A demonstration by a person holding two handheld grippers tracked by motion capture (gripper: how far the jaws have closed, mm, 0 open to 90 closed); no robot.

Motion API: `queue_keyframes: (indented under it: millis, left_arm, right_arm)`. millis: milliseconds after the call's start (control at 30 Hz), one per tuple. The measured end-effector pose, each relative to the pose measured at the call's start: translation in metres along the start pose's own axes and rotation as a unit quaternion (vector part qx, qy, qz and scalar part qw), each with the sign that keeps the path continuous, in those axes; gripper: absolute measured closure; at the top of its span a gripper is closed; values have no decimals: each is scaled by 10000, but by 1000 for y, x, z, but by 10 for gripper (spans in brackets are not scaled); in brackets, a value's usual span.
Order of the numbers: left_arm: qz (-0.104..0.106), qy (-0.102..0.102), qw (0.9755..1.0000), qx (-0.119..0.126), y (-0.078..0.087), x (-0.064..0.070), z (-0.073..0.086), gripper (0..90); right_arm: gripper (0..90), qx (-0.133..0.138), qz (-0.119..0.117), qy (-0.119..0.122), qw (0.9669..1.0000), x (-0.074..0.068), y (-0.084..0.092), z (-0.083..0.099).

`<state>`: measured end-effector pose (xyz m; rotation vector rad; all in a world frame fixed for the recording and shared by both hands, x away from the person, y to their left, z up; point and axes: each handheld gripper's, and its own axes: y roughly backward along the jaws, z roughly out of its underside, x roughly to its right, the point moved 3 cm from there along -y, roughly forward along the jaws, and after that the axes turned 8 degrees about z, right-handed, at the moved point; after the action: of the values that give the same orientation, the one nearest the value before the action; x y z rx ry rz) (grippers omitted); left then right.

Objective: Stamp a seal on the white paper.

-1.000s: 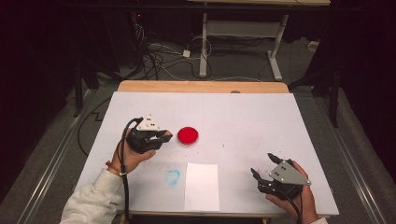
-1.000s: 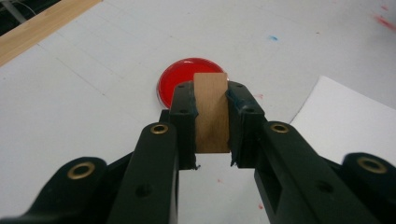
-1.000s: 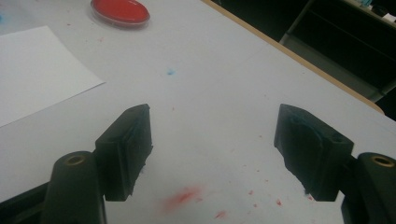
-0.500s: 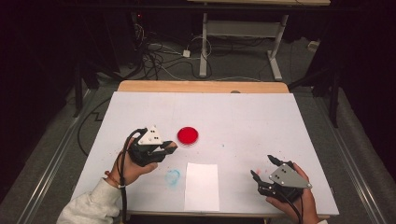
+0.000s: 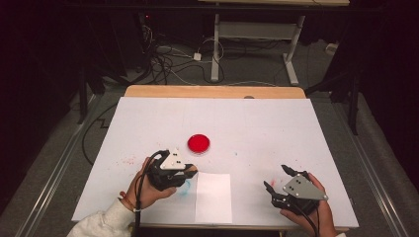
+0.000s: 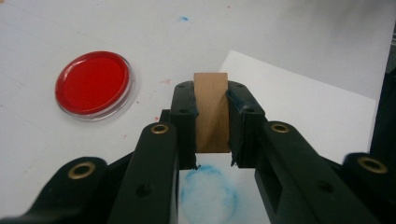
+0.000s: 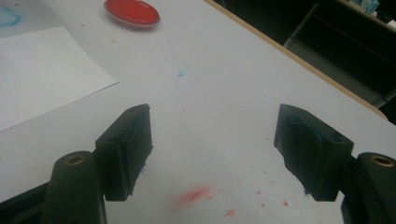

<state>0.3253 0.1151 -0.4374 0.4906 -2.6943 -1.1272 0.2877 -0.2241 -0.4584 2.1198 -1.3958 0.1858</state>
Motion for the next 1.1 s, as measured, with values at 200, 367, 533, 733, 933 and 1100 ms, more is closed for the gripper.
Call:
queue_keyframes:
  millis: [200, 367, 533, 733, 933, 1100]
  left_arm:
    - [229, -81, 9996, -171, -19, 11, -2, 736]
    - [419, -209, 9981, -396, -34, 19, -5, 736]
    - [565, -286, 9960, -634, -52, 24, -6, 736]
    - [648, -361, 9935, -861, -68, 28, -6, 736]
    - [681, -374, 9911, -1084, -79, 30, -3, 736]
    - [781, -247, 9906, -1092, -82, 27, -4, 738]
  right_arm:
    - [278, -15, -2, 29, 10000, 0, 0, 0]
    - [278, -45, -32, 53, 10000, -1, -1, 1]
    - [278, -111, -11, 77, 9999, -2, -2, 3]
    - [279, -191, 21, 88, 9998, -1, -3, 5]
    - [280, -274, 30, 145, 9995, -2, -3, 6]
    - [278, -297, 26, 155, 9994, -2, -4, 7]
